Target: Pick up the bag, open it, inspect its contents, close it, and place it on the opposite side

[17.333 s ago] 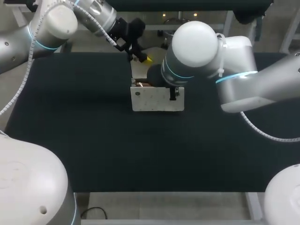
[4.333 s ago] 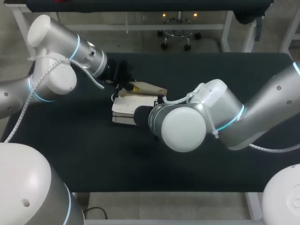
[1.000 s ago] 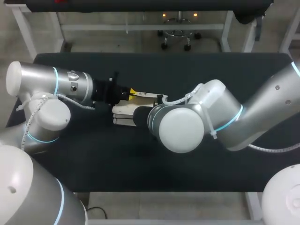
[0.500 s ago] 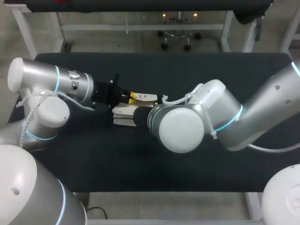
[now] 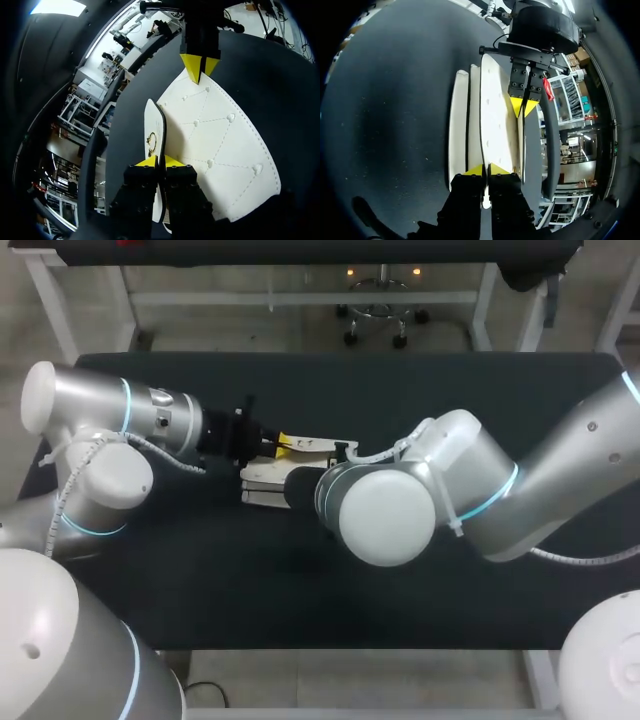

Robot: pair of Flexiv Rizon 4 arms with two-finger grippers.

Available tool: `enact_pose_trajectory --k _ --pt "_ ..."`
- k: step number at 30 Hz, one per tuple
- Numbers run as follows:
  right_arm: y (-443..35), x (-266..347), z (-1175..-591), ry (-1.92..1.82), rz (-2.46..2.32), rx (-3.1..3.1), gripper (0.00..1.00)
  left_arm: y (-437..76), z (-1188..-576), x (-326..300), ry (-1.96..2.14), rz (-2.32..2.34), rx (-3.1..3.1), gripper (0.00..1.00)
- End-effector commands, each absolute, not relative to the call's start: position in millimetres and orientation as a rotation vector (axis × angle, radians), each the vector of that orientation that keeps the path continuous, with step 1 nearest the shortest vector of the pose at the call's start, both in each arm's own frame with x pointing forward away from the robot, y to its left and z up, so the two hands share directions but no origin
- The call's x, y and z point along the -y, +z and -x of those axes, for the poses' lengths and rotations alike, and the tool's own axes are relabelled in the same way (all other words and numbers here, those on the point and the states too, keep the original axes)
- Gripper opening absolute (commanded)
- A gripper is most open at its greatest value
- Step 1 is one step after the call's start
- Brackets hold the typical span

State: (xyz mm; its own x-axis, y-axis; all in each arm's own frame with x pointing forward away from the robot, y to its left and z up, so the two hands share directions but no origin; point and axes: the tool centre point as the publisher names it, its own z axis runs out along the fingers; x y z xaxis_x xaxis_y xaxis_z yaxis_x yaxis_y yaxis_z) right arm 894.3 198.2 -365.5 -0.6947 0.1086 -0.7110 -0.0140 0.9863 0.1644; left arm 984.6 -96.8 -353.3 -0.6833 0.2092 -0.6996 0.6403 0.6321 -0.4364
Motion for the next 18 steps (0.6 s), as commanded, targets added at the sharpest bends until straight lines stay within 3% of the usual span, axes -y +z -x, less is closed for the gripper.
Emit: enact_pose_trajectory --k 1,6,10,18 --pt "-367 -199 -894 0.201 -0.067 -2.328 0.00 -352 -982 100 -0.923 -0.670 -2.241 0.00" --pt "-367 -199 -894 0.201 -0.067 -2.328 0.00 -352 -978 100 -0.917 -0.681 -2.245 0.02" --pt "-367 -199 -894 0.201 -0.067 -2.328 0.00 -347 -977 97 -0.911 -0.662 -2.237 0.34" --pt "-367 -199 -894 0.201 -0.067 -2.328 0.00 -335 -977 96 -0.915 -0.681 -2.203 0.34"
